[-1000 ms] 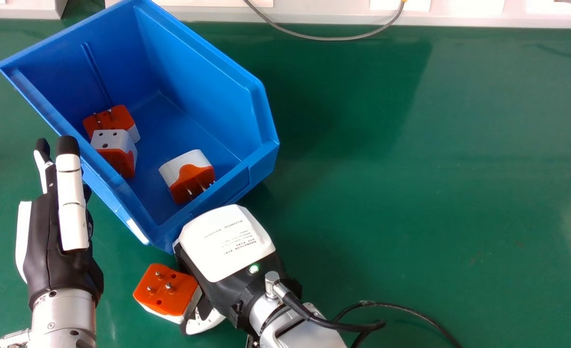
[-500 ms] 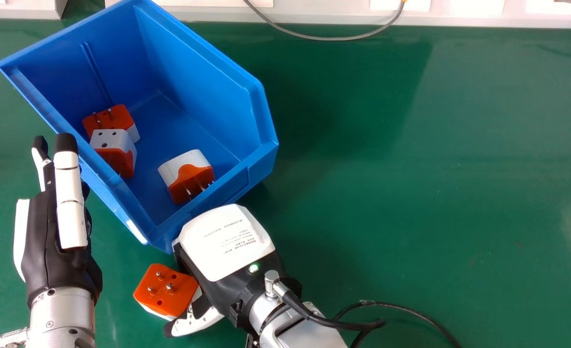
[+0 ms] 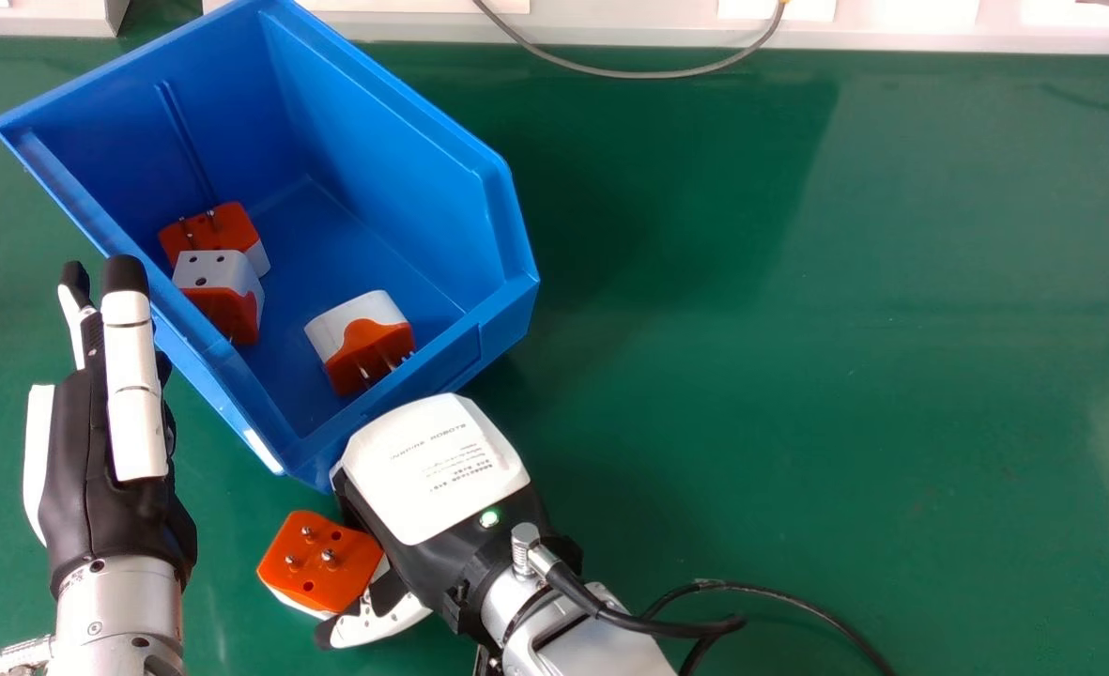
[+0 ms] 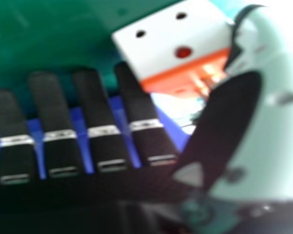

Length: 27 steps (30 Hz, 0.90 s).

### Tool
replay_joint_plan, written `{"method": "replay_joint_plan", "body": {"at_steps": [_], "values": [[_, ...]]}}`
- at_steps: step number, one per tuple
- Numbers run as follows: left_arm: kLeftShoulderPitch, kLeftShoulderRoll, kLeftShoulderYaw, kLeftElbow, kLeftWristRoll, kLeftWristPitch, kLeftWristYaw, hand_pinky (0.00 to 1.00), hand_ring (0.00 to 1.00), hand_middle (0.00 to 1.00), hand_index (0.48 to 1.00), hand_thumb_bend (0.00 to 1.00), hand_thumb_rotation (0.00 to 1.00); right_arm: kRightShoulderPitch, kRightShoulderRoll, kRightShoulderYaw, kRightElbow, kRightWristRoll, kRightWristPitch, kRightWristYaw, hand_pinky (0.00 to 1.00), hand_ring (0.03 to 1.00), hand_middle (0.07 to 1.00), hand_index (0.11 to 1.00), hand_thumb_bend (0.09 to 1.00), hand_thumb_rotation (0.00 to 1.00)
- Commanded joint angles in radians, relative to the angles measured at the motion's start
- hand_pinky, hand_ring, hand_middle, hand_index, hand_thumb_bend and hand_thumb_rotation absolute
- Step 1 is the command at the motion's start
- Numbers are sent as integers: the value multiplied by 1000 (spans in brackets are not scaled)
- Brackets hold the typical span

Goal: Pick all objects and put in blue box

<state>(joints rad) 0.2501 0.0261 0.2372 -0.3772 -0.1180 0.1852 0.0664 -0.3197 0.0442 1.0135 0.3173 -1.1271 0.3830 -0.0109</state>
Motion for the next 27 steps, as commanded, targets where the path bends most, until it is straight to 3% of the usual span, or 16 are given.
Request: {"method": "replay_joint_plan", "body": {"at_steps": [1,8,13,27], "values": [[-3,2,-8,-33,8,-2,1,1000,1000,1000,1000,607,1000,41,50,14,42,31,-15,14,235,263,344,476,457,235],[-6,4,-8,-28,8,-3,0,1000,1000,1000,1000,607,1000,39,36,14,52,51,-38,-32,124,174,262,477,488,159],[-5,5,-10,-30,8,-4,-1,1000,1000,1000,1000,607,1000,48,35,0,33,81,-41,-37,99,150,238,477,497,138],[-15,14,-5,-14,8,-9,-6,1000,1000,1000,1000,611,1000,52,28,5,-10,83,13,34,106,158,251,478,498,128]]}}
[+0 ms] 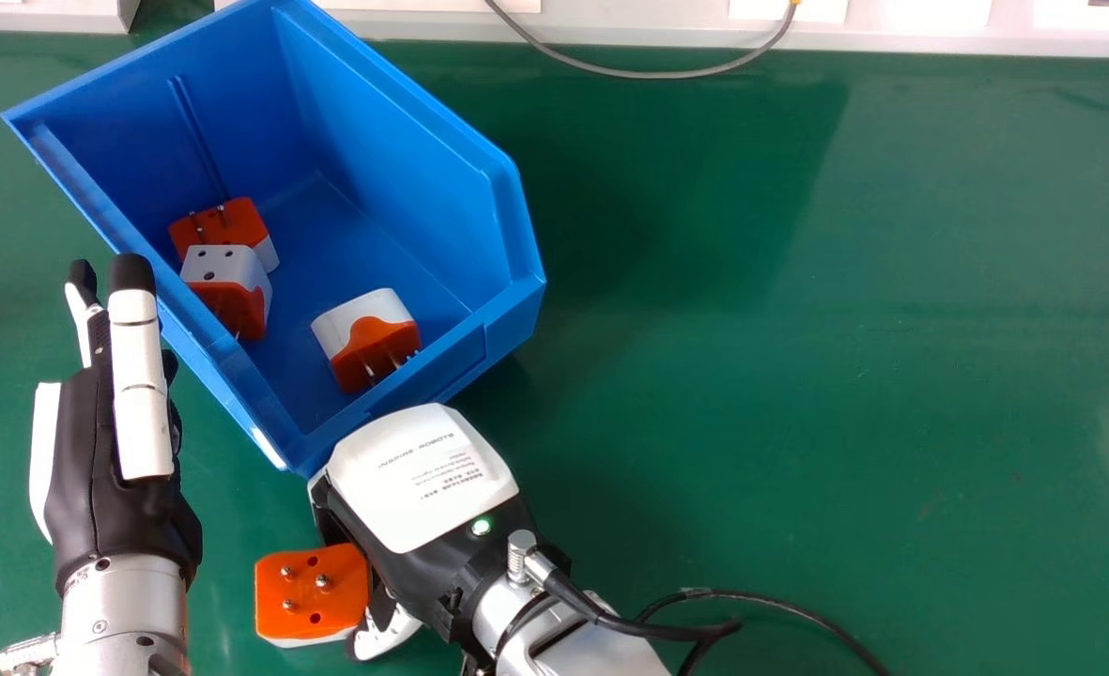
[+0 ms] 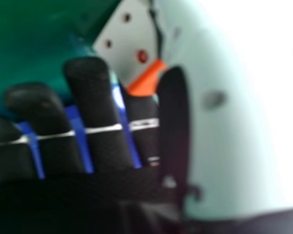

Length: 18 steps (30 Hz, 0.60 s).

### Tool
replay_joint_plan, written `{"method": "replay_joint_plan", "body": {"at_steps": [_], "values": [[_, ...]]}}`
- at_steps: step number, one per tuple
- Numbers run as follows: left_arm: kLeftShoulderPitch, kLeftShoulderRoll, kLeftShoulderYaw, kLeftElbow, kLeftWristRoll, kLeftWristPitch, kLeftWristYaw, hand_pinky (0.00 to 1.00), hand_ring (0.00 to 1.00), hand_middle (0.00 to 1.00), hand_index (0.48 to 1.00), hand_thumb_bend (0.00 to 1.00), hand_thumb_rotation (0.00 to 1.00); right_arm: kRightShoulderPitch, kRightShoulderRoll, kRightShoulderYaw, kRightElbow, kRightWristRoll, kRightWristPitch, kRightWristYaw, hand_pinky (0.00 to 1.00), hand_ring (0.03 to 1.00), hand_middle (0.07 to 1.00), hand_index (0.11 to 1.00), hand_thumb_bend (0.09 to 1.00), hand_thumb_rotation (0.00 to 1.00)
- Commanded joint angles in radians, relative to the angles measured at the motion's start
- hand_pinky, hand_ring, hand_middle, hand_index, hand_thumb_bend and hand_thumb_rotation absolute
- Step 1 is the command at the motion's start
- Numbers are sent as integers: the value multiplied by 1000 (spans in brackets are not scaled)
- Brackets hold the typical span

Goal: Pick all objects and put in blue box

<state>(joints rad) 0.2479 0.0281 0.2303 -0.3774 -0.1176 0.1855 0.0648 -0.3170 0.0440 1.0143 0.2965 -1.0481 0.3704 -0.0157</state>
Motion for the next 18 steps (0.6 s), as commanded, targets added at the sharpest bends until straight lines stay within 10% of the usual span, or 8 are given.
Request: {"method": "replay_joint_plan", "body": {"at_steps": [1,18], "values": [[-14,12,2,-13,7,-9,-4,1000,1000,1000,1000,610,1000,50,25,5,4,4,29,46,107,159,253,478,498,128],[-10,27,29,-29,-6,16,-12,1000,1000,1000,1000,609,1000,150,-57,-92,-244,67,55,211,133,187,453,483,516,10]]}}
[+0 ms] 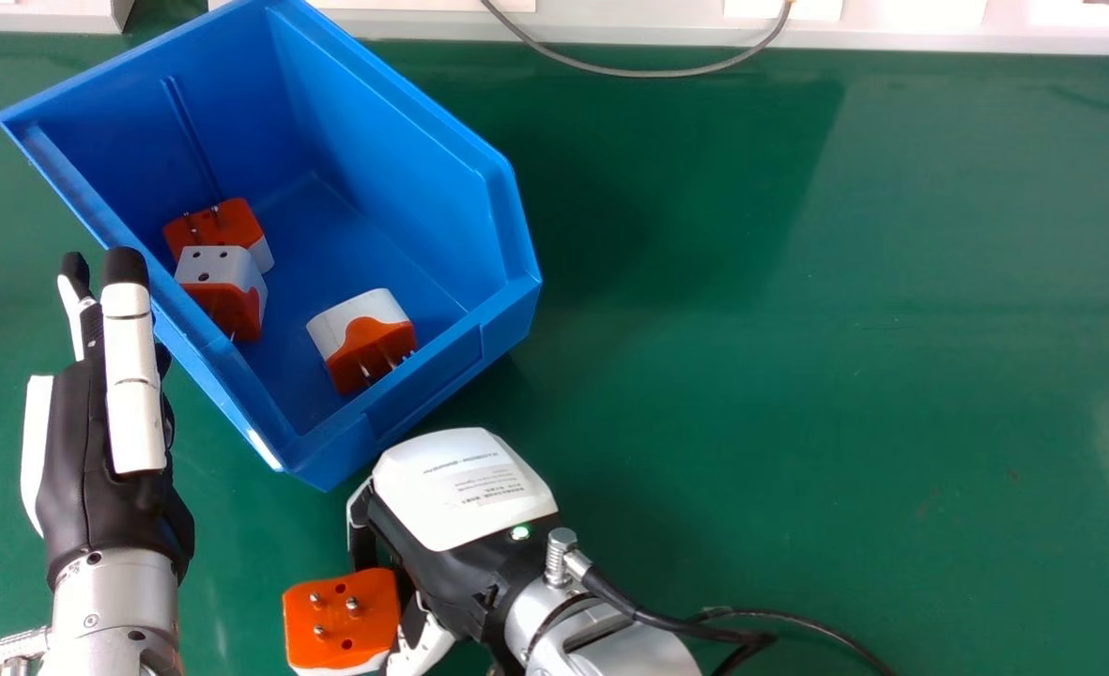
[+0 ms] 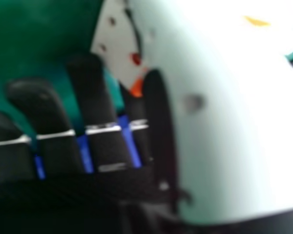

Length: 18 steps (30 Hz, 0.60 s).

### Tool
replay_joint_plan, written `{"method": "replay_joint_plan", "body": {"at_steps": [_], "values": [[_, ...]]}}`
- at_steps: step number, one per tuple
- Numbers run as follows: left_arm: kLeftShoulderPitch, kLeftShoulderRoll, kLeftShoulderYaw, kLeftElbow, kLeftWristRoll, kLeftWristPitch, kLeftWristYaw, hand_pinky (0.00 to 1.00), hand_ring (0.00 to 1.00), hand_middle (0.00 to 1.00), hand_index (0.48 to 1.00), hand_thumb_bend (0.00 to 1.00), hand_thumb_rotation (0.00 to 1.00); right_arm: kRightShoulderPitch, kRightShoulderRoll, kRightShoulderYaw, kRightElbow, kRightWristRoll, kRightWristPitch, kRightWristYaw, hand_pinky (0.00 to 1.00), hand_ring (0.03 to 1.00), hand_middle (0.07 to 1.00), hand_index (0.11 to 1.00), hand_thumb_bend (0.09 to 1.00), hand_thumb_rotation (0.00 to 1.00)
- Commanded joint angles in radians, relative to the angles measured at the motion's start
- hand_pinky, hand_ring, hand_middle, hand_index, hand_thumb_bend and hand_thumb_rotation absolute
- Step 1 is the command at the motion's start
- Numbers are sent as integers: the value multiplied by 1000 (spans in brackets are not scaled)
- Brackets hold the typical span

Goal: Pick all objects and put in blue box

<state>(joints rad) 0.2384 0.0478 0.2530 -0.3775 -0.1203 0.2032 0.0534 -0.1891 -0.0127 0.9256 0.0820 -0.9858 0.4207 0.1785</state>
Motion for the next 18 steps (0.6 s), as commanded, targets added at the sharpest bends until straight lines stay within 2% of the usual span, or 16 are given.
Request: {"method": "replay_joint_plan", "body": {"at_steps": [1,4,6,9,14,18], "values": [[0,7,7,-30,-3,1,-1,1000,1000,1000,1000,609,1000,26,-3,-6,-39,3,7,26,121,177,459,483,516,6],[2,8,9,-33,0,3,-1,1000,1000,1000,1000,609,1000,35,-11,-14,-72,-12,21,61,120,182,468,481,515,1],[4,8,10,-34,1,3,-2,1000,1000,1000,1000,609,1000,43,-23,-17,-104,-24,24,74,140,203,426,507,507,0],[4,10,12,-32,3,2,-3,1000,1000,1000,1000,609,1000,58,-44,-23,-159,-45,29,89,164,225,412,520,504,0],[2,14,19,-27,2,2,-6,1000,1000,1000,1000,609,1000,96,-87,-50,-267,-83,18,91,203,262,412,532,501,0],[2,16,21,-27,1,2,-7,1000,1000,1000,1000,609,1000,118,-94,-81,-323,-88,-1,64,195,256,426,524,503,0]]}}
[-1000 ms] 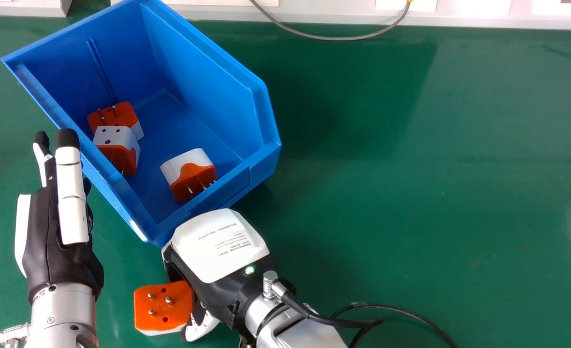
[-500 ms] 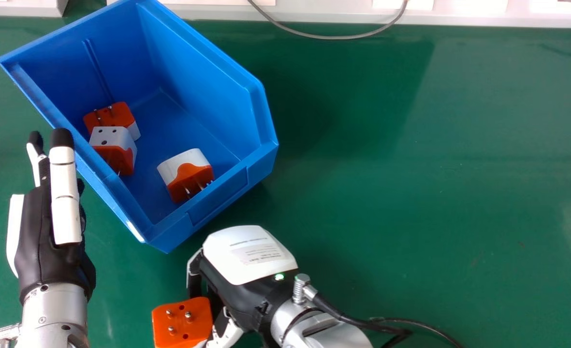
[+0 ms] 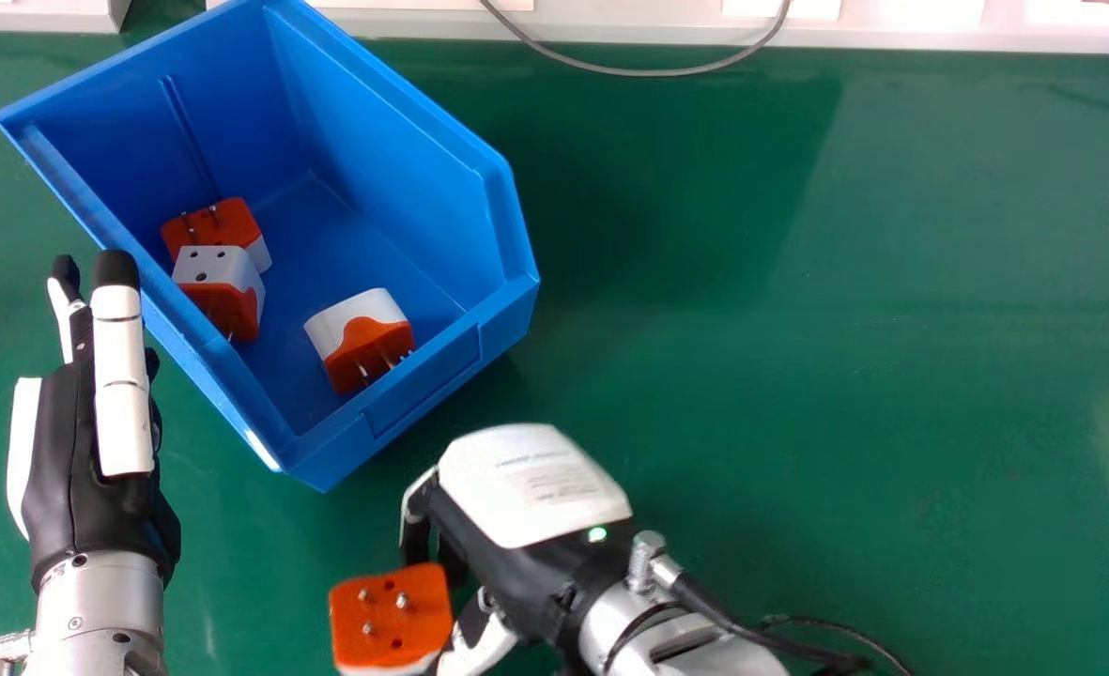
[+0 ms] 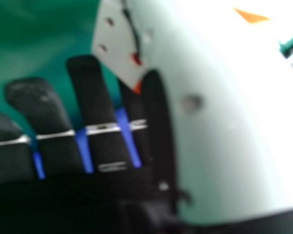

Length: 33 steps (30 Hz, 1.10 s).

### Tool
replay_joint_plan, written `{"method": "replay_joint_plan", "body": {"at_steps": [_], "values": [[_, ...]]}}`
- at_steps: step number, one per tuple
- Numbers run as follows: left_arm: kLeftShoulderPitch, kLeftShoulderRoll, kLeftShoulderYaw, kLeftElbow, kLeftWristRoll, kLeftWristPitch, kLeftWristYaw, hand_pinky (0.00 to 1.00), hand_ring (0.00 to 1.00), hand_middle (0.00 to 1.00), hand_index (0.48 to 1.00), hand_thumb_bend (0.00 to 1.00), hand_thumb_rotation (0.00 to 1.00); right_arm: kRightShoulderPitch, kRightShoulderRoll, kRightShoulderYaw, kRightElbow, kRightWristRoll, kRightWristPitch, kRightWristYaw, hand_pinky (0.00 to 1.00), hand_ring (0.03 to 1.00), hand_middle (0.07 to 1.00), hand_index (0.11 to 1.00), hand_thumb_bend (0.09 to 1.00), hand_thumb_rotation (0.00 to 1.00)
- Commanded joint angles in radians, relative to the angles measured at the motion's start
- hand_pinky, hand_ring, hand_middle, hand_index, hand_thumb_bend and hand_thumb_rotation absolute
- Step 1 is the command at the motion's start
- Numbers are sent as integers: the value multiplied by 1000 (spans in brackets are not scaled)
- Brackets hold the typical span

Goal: Pick all objects and put in blue box

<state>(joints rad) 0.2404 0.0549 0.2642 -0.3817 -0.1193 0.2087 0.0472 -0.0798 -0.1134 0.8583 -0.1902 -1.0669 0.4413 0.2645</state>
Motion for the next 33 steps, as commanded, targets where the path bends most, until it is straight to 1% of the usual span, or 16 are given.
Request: {"method": "replay_joint_plan", "body": {"at_steps": [1,3,5,8,13,17,21,24,27,29,33], "values": [[1,9,10,-24,0,-4,0,1000,1000,1000,1000,609,1000,13,10,-24,-61,-4,-29,-37,162,223,447,504,508,0],[2,10,10,-26,0,-4,-1,1000,1000,1000,1000,609,1000,19,16,-43,-75,4,-47,-62,113,173,460,491,510,0],[2,11,12,-23,0,-6,-2,1000,1000,1000,1000,609,1000,23,23,-65,-87,25,-73,-89,83,143,465,486,512,0],[1,12,12,-18,1,-9,-2,1000,1000,1000,1000,607,1000,25,32,-96,-115,54,-108,-116,60,122,468,483,513,0],[-3,13,14,-13,-1,-8,-6,1000,1000,1000,1000,606,1000,-1,49,-130,-175,46,-135,-117,52,117,469,482,514,0],[-8,13,15,-9,-1,-6,-5,1000,1000,1000,1000,606,1000,-34,70,-154,-208,42,-140,-98,52,118,469,480,513,0],[-8,12,15,-10,-2,-6,-6,1000,1000,1000,1000,606,1000,-76,96,-180,-225,48,-144,-80,78,145,470,480,512,0],[-9,13,16,-6,-2,-7,-7,1000,1000,1000,1000,606,1000,-131,120,-212,-206,77,-160,-89,84,151,470,481,512,0],[-15,14,17,1,-3,-8,-8,1000,1000,1000,1000,606,1000,-187,134,-238,-162,98,-180,-115,58,115,470,484,512,0],[-18,15,20,7,-5,-10,-10,1000,1000,1000,1000,606,1000,-222,140,-253,-127,102,-192,-134,46,102,469,485,512,0],[-20,15,25,12,-11,-13,-17,1000,1000,1000,1000,599,1000,-301,160,-265,-53,89,-198,-168,45,109,469,484,513,0]]}}
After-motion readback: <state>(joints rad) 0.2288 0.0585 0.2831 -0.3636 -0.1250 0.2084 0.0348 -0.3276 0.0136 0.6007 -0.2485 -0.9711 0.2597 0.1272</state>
